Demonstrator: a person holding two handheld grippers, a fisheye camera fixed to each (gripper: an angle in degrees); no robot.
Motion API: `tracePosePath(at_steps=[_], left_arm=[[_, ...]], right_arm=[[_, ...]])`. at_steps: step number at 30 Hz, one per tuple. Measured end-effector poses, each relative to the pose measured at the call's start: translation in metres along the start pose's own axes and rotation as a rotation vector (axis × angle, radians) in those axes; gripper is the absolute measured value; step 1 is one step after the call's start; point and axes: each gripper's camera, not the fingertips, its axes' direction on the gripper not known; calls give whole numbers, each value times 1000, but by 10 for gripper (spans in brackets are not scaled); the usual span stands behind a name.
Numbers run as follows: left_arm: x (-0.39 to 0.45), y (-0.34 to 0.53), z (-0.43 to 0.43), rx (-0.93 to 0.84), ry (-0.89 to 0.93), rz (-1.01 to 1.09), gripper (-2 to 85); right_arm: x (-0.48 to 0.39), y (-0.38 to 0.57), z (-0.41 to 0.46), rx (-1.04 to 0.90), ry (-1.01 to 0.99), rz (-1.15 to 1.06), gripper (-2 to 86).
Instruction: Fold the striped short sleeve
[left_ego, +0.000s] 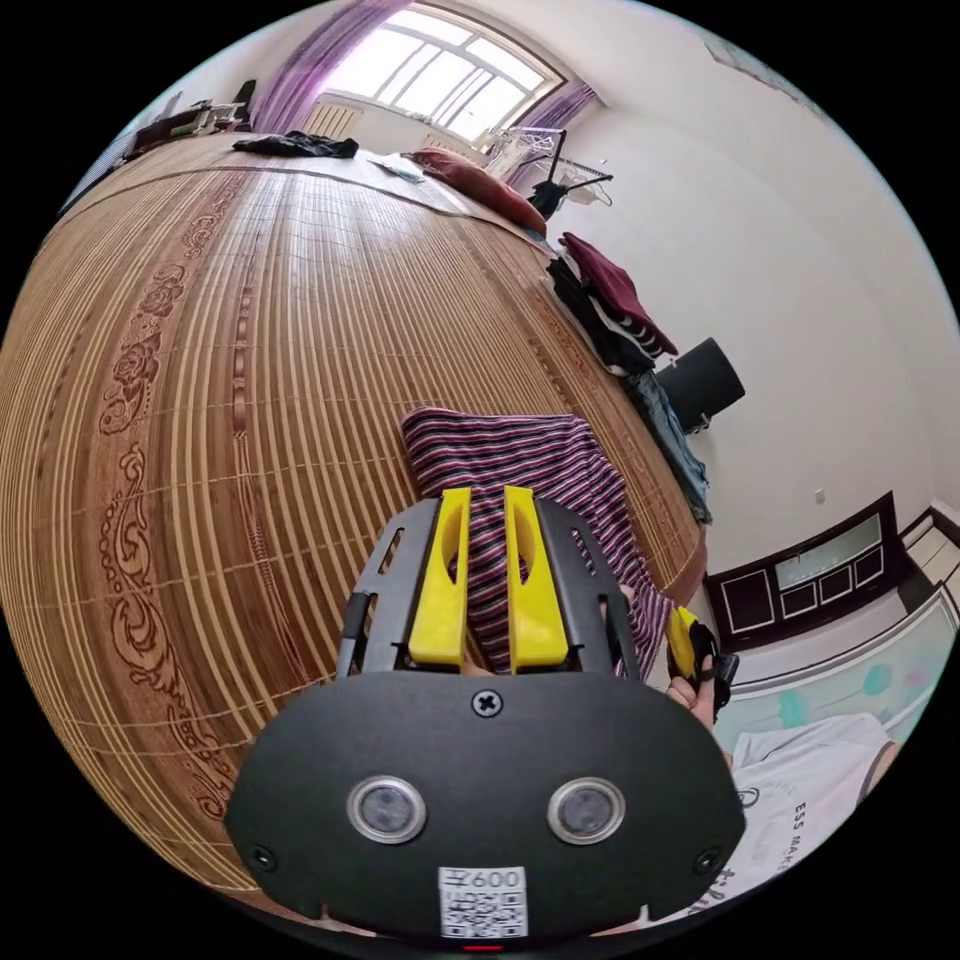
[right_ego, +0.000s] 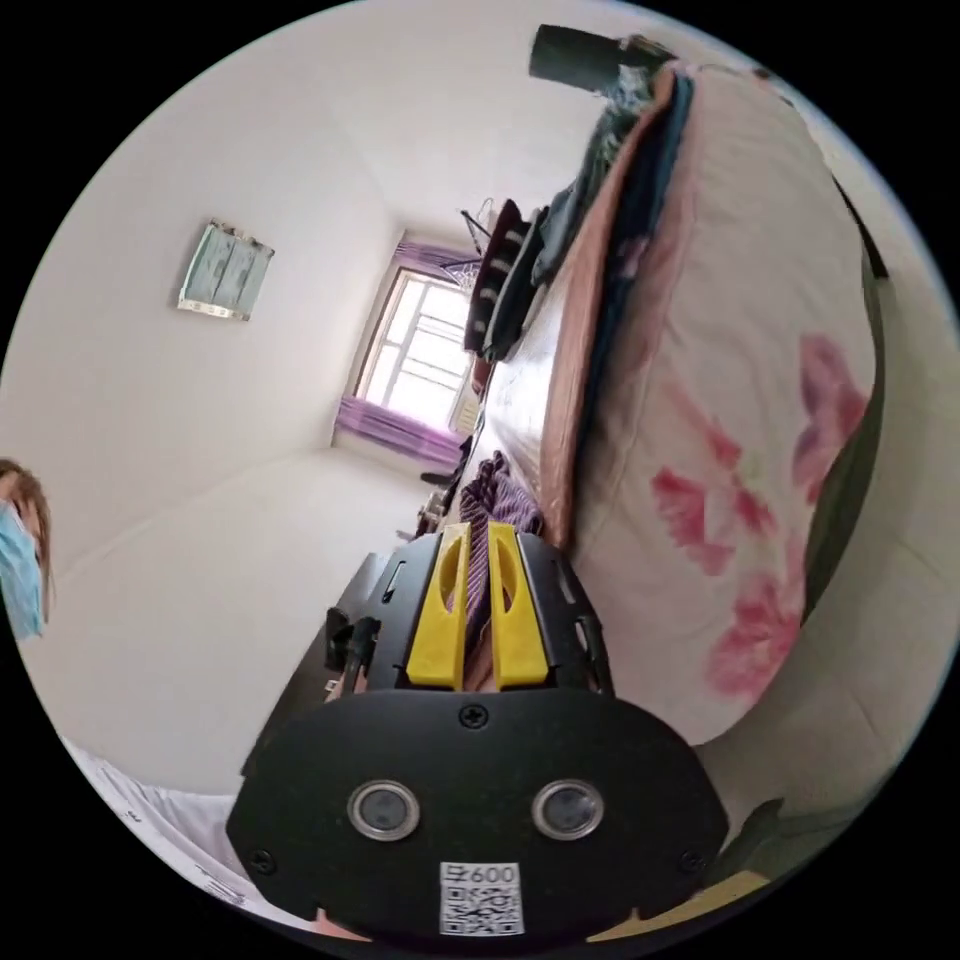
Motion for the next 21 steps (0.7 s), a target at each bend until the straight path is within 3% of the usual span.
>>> tracePosePath(at_steps=[6, 15, 21], left_arm=[[10, 27, 3, -87, -125, 157, 47], [-33, 64, -2, -85, -119, 91, 37], [-78, 89, -18, 6, 6, -33, 29]], right_arm=[[-37, 41, 116, -339, 213, -413, 58], [-20, 166, 185, -360, 460, -725, 25], [23, 224, 217, -366, 488, -798, 31]])
